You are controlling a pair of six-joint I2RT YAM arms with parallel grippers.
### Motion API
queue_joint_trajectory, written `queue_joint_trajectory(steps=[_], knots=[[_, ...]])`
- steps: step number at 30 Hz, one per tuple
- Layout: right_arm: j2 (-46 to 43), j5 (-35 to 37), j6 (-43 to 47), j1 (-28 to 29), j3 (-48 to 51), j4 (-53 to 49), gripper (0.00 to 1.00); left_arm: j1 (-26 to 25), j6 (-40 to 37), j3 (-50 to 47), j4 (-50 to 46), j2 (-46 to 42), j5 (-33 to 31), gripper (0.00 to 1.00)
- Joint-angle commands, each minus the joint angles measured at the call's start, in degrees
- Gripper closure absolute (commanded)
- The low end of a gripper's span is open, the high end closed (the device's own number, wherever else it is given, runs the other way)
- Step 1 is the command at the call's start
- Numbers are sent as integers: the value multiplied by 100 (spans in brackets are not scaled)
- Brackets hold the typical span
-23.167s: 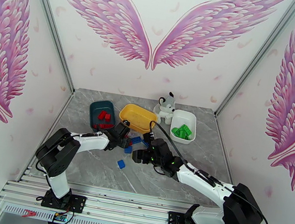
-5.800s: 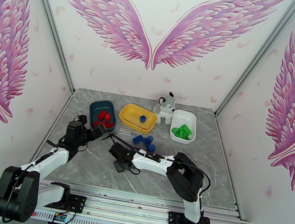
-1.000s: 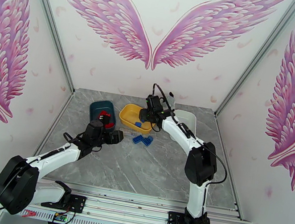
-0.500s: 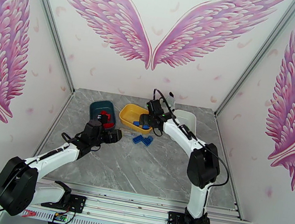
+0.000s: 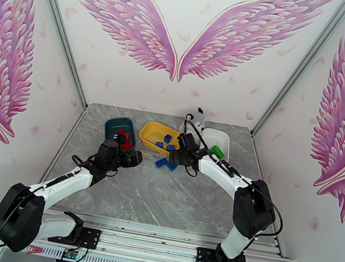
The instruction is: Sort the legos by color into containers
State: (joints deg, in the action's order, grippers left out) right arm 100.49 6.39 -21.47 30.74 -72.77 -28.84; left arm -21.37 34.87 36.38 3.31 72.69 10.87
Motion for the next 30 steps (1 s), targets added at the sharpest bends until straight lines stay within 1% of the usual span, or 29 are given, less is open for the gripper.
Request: queue_joint_trajectory(steps=[1,3,13,20,30], knots=[[215,-81,-92,-125,64,401,40,36,19,-58,28,87,66,1],[331,-150,-94,-164,57,476,43,41,23,-52,29,103,84,1],[806,-877,-442,-556,204,970,42,54,36,-59,25,55,134,1],[905,-1440,-668,-767,393,1390,40,54,37,-48,27,70,160,1],[888,-1948,-874,-812,699,1888,37,54,45,-47,22,65,187,1]])
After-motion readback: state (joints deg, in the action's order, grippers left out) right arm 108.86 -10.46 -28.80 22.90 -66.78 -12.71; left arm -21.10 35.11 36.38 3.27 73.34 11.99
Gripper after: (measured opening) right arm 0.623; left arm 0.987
